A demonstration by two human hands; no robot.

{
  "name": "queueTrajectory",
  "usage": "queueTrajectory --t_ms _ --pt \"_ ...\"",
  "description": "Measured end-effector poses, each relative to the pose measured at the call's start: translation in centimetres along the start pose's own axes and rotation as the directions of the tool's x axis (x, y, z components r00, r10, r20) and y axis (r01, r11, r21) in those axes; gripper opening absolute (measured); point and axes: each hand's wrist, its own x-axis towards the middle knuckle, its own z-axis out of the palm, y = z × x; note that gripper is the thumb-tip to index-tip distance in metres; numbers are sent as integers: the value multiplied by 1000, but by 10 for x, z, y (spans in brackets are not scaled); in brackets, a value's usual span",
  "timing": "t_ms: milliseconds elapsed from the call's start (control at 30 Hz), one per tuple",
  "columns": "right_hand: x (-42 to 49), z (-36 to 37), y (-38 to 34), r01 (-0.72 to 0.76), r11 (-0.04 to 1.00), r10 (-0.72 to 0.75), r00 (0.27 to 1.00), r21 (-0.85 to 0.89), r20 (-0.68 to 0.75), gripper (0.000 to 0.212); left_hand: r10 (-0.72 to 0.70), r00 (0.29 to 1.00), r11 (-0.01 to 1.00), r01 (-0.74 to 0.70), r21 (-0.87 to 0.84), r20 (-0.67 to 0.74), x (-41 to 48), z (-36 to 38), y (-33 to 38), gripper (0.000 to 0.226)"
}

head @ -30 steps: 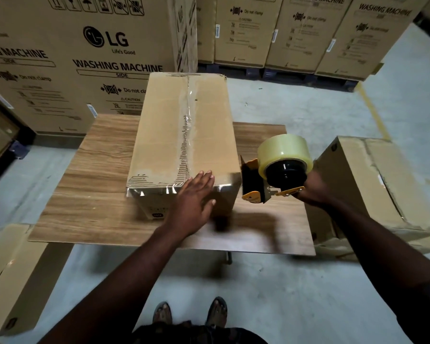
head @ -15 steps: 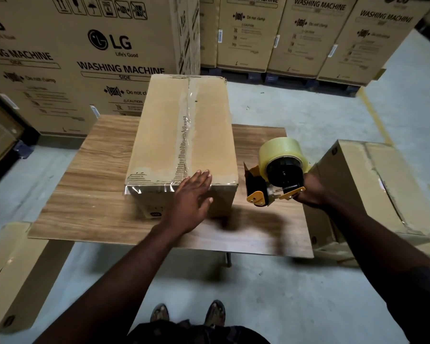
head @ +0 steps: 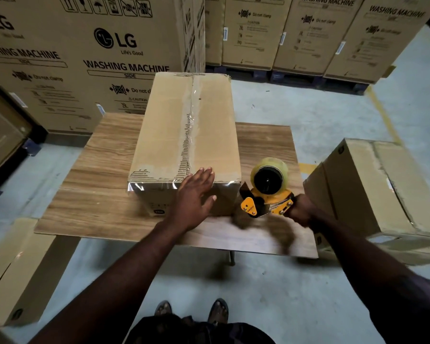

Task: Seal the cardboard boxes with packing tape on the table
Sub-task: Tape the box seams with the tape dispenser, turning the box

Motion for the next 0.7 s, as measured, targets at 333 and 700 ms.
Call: queueTrajectory --t_ms 333,700 --pt "-9 118 15 -390 131 -18 918 911 396 42 9 1000 1000 -9 23 4 -1 0 -1 64" --pt "-26 41 -75 34 855 -48 999 518 13 47 20 1000 999 -21 37 11 -1 3 -5 67"
